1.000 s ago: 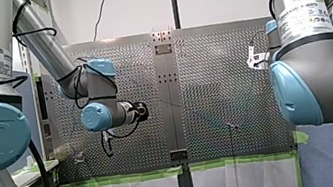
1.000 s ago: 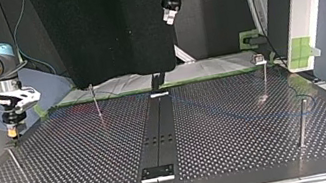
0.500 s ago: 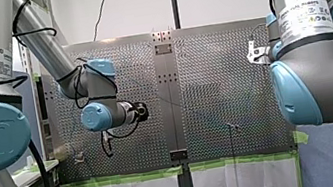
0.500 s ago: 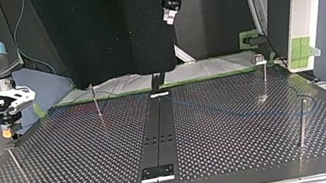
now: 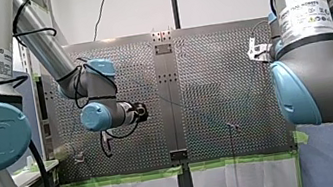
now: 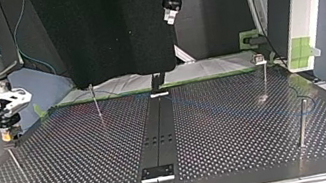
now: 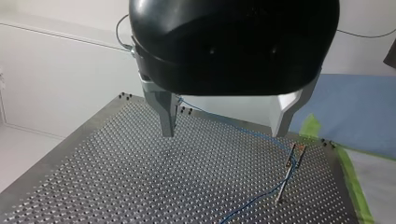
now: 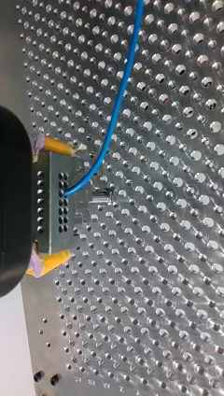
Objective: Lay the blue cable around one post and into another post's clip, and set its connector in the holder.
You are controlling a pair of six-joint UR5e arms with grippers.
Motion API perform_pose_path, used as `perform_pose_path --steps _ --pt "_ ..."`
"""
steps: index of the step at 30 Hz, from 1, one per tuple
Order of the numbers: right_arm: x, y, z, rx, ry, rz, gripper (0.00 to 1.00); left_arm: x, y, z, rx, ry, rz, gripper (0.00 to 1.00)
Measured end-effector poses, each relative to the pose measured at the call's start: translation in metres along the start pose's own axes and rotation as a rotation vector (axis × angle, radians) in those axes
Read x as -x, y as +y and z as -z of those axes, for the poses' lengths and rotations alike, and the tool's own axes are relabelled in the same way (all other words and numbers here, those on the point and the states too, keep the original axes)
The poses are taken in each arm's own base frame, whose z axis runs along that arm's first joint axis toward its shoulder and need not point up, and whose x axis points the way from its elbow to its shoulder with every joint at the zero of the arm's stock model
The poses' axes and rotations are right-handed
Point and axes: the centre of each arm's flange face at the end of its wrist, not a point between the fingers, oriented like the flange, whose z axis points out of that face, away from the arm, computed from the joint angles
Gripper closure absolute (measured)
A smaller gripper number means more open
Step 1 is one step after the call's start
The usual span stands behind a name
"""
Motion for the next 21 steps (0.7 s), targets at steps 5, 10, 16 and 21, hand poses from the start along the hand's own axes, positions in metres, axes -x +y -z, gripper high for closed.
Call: perform_pose_path --steps 5,10,16,21 --pt "-0.002 0.007 0.0 0.013 -0.019 0.005 1.0 0.0 0.001 0.0 0.004 0.002 -0.002 0.0" --pt "-0.003 0.016 0.0 0.026 -0.02 0.028 1.0 0.0 0.002 -0.001 0.007 0.004 -0.002 0.0" --pt "-0.005 0.022 -0.002 0.024 -0.001 0.065 1.0 0.0 0.003 -0.001 0.01 0.005 -0.003 0.0" --pt "-0.004 0.024 -0.004 0.009 0.009 0.083 1.0 0.0 0.004 -0.002 0.013 0.005 -0.003 0.0"
